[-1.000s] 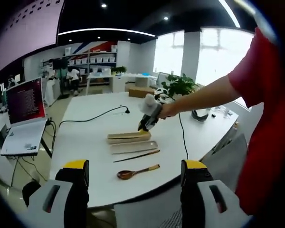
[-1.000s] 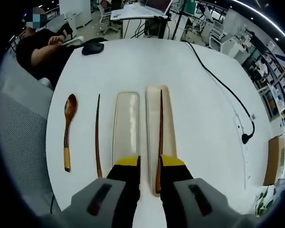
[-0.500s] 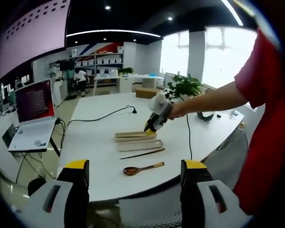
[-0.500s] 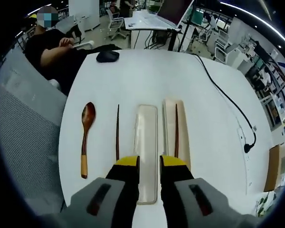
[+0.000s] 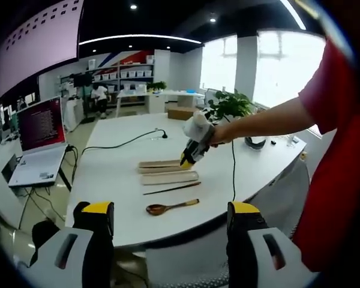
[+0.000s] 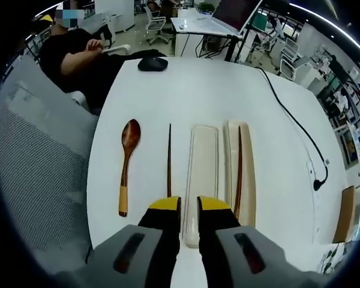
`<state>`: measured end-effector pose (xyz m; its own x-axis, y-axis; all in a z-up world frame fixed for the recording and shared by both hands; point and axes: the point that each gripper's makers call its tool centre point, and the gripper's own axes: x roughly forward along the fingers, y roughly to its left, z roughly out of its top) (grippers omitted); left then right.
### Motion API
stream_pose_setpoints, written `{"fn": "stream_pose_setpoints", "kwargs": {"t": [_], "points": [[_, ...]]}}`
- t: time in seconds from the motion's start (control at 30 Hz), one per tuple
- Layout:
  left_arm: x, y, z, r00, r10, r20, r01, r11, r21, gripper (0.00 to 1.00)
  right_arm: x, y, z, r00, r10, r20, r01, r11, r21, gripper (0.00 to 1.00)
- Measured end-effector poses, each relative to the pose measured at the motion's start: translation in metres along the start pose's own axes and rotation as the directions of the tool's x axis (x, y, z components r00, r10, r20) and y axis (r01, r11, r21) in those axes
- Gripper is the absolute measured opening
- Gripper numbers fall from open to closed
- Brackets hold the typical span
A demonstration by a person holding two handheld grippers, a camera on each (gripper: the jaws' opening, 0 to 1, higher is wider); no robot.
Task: Arrange the utensils inside the cutlery case until each visible utensil rests in its matching compartment.
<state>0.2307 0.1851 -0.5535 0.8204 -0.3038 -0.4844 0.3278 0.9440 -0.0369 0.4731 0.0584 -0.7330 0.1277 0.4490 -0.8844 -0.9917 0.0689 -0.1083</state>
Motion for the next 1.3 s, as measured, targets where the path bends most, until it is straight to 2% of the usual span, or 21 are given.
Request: {"fn": "stream_pose_setpoints", "kwargs": {"t": [0.27,0.4,0.47,0.53,0.63,0.73,0.87,0.97,1.1,1.3], "points": [[0.005,0.005,-0.004,1.000,-0.006,0.017,0.006,1.000,-0.014,0.80,-0.005,0.010,0.000,1.000,0.000,-0.014,0.000,1.000,-0.017,0.09],[0.006,0.006,-0.005,1.000,-0.019,0.010,0.019,1.000,-0.017,0.80,0.005,0.012,-0.007,0.999,0.003,-0.034,-0.003,1.000,-0.019,0.08],[0.005,0.009,-0.005,1.000,-0.013,-0.004,0.013,1.000,0.001,0.80,0.010,0.015,-0.010,0.999,0.013,-0.045,-0.014,1.000,-0.017,0.06],[0.004,0.012,-0.003,1.000,0.001,0.008,-0.001,1.000,-0.002,0.80,0.013,0.019,-0.012,0.998,0.032,-0.060,-0.031,0.999,0.008,0.02],[0.003,0.011,-0.001,0.999,0.010,0.048,-0.008,0.999,-0.051,0.79,0.018,0.019,-0.012,0.998,0.033,-0.058,-0.032,0.999,0.013,0.07],[0.004,0.008,-0.009,1.000,0.001,0.026,0.001,0.998,-0.059,0.79,0.021,0.020,-0.011,0.997,0.033,-0.064,-0.033,0.999,0.003,0.09],[0.005,0.011,-0.014,1.000,0.017,-0.007,-0.017,1.000,-0.012,0.79,0.030,0.021,-0.014,0.996,0.039,-0.085,-0.040,0.999,-0.008,0.09],[0.005,0.013,-0.008,1.000,0.017,0.017,-0.017,1.000,-0.020,0.79,0.036,0.021,-0.022,0.993,0.036,-0.113,-0.037,0.999,-0.005,0.08],[0.004,0.015,-0.006,0.999,0.026,0.029,-0.025,0.999,-0.037,0.79,0.041,0.024,-0.025,0.993,0.051,-0.110,-0.049,0.998,0.028,0.09],[0.004,0.018,-0.008,0.999,0.028,0.020,-0.027,0.999,-0.046,0.79,0.048,0.026,-0.029,0.992,0.049,-0.119,-0.045,0.998,0.040,0.08]]}}
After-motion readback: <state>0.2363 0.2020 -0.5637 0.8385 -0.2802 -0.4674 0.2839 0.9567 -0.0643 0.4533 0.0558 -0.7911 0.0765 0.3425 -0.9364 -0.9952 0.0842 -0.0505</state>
